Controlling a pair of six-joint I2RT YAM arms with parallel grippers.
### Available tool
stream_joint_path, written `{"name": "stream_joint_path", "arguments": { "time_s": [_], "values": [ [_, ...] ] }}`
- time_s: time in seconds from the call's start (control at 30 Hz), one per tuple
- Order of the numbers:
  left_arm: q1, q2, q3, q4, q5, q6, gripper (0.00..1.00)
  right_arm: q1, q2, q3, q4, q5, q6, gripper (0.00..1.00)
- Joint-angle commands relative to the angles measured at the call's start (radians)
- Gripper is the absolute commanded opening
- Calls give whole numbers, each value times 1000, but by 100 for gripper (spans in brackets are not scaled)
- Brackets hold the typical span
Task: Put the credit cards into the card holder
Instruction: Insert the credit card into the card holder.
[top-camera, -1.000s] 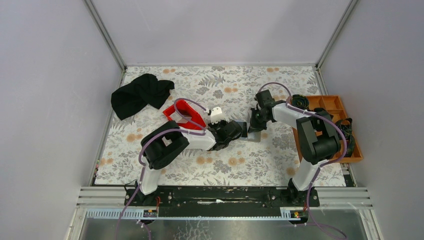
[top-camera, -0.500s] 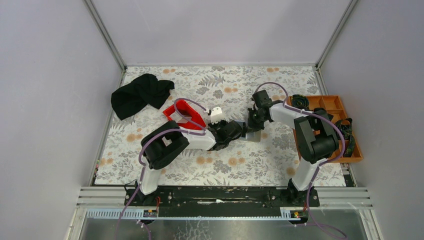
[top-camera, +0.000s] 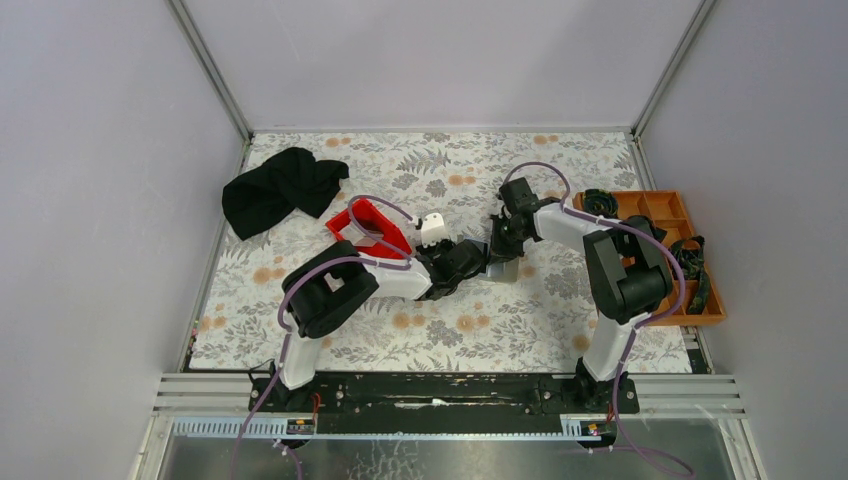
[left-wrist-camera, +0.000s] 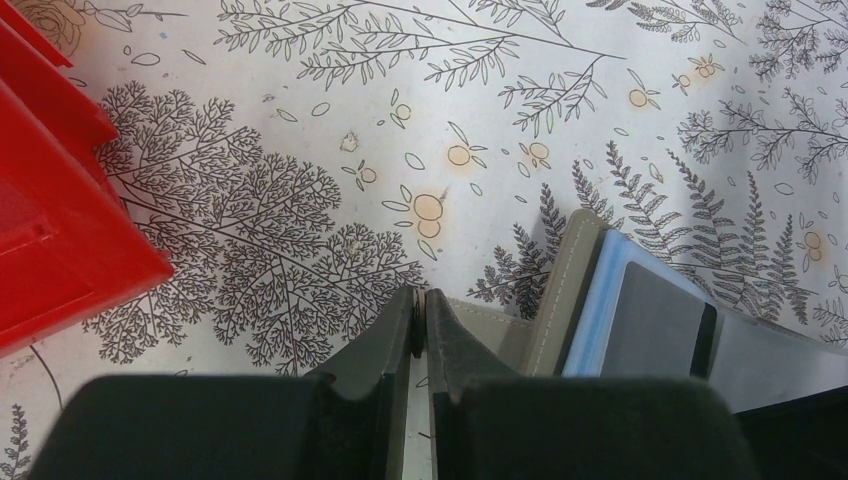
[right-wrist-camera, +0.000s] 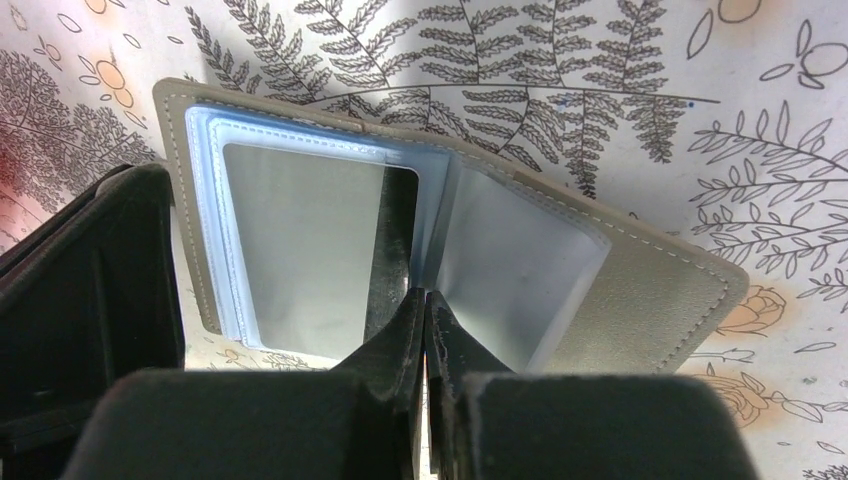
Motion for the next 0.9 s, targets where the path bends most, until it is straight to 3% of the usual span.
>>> {"name": "stream_joint_path", "arguments": {
  "time_s": [0.0,0.87],
  "values": [
    [30,158,-95,-332,187,49,0,20,10,46,-5,-1,0,4],
    [9,166,-100,-334,199,40,0,42,10,74,-29,-3,-3,5]
  ]
}}
